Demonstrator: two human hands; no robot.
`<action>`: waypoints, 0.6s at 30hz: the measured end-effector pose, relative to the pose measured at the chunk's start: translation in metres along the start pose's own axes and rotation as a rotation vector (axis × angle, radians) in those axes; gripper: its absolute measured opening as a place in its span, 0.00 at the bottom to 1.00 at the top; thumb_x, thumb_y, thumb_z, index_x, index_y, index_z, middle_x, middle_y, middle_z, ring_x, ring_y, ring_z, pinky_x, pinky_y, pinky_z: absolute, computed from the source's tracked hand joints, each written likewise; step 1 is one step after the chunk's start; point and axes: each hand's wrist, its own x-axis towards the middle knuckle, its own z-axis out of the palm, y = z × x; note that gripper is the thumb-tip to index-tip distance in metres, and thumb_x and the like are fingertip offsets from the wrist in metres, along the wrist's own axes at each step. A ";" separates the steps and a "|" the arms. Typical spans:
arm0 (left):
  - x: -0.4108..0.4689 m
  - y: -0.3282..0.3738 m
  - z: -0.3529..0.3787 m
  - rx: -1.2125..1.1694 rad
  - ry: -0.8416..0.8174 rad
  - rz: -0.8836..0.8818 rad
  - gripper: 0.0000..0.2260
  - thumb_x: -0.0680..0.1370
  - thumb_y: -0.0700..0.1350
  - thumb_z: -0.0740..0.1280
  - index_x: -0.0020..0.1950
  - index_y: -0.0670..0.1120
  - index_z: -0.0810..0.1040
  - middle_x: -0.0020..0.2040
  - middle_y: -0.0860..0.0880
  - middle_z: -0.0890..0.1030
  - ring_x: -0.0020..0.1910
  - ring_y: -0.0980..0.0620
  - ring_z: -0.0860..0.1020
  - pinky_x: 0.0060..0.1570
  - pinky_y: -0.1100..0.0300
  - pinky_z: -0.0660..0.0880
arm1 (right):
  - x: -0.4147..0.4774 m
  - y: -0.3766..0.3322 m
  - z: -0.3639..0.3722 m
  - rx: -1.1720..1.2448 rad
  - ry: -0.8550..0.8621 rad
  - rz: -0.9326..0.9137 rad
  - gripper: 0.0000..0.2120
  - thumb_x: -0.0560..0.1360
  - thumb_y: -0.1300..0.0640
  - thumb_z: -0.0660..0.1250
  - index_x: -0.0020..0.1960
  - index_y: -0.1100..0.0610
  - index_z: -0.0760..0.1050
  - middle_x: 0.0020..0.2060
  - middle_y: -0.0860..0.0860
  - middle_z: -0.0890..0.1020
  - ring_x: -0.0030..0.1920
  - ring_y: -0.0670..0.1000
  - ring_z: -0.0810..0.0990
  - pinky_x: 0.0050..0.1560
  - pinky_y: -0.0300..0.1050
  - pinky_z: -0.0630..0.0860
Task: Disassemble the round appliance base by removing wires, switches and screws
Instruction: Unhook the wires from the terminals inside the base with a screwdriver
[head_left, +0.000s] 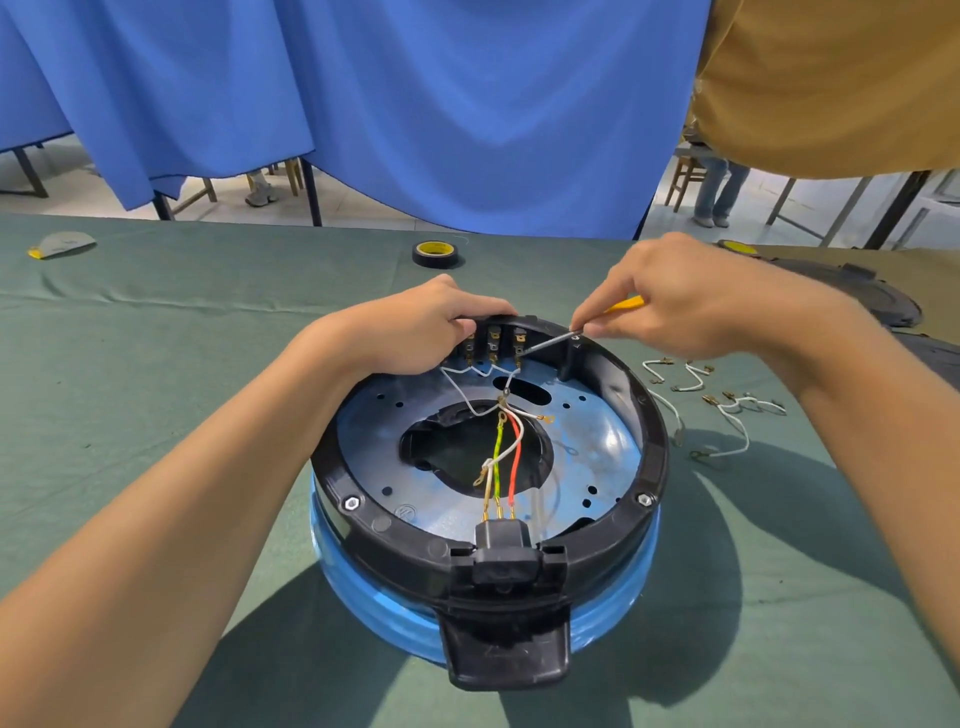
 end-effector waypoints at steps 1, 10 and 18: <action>0.000 0.000 0.000 -0.002 0.002 0.002 0.20 0.84 0.42 0.52 0.70 0.62 0.68 0.48 0.58 0.65 0.49 0.63 0.67 0.52 0.58 0.61 | 0.005 0.000 -0.005 -0.020 -0.022 -0.006 0.07 0.77 0.51 0.68 0.50 0.41 0.83 0.35 0.32 0.76 0.46 0.44 0.76 0.46 0.42 0.72; -0.001 0.002 0.001 -0.005 0.052 -0.012 0.19 0.84 0.42 0.53 0.69 0.61 0.69 0.47 0.59 0.66 0.49 0.57 0.68 0.52 0.58 0.61 | 0.034 -0.011 -0.035 -0.164 -0.226 -0.047 0.08 0.77 0.53 0.68 0.51 0.42 0.83 0.37 0.38 0.83 0.44 0.35 0.77 0.40 0.35 0.70; -0.003 0.004 0.002 0.035 0.059 -0.027 0.19 0.84 0.42 0.52 0.68 0.61 0.69 0.52 0.51 0.68 0.57 0.48 0.69 0.62 0.49 0.65 | 0.013 -0.010 -0.022 -0.158 -0.121 -0.044 0.09 0.77 0.52 0.66 0.53 0.42 0.82 0.43 0.40 0.83 0.43 0.44 0.76 0.46 0.42 0.74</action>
